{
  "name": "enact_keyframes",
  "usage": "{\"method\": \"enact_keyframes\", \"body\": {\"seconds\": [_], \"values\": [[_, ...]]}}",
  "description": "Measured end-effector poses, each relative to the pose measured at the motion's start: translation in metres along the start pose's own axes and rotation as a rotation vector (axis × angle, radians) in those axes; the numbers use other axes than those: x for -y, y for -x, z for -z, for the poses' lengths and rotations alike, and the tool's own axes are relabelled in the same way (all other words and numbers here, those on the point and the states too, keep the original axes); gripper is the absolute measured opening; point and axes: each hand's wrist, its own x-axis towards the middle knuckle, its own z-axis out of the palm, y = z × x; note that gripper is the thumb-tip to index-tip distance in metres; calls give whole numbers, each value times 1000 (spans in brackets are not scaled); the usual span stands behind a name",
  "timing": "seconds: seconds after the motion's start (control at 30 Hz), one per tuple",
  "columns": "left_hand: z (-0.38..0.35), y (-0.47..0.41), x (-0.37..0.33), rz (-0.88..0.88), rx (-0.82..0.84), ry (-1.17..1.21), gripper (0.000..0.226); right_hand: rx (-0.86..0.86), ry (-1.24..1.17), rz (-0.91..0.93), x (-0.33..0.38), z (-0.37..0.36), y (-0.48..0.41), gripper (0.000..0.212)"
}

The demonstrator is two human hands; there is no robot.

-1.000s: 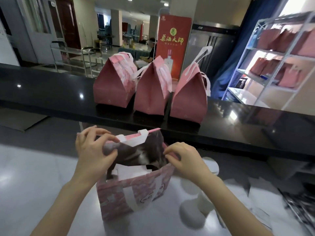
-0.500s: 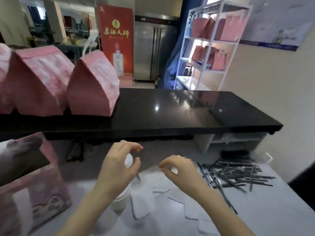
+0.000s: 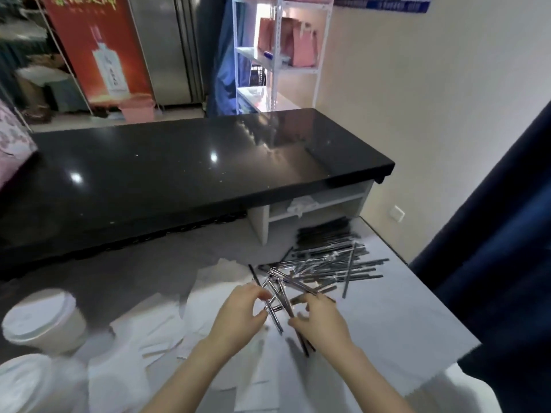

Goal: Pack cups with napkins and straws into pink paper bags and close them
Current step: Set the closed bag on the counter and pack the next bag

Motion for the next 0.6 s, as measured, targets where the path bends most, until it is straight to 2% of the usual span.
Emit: {"method": "enact_keyframes", "body": {"seconds": [0.3, 0.47, 0.6], "values": [[-42, -20, 0, 30, 120, -27, 32, -42, 19, -31, -9, -29, -21, 18], [-34, -17, 5, 52, 89, 5, 34, -31, -14, -65, -17, -22, -22, 12], [-14, -7, 10, 59, 29, 46, 36, -103, -123, -90, -15, -10, -15, 9]]}}
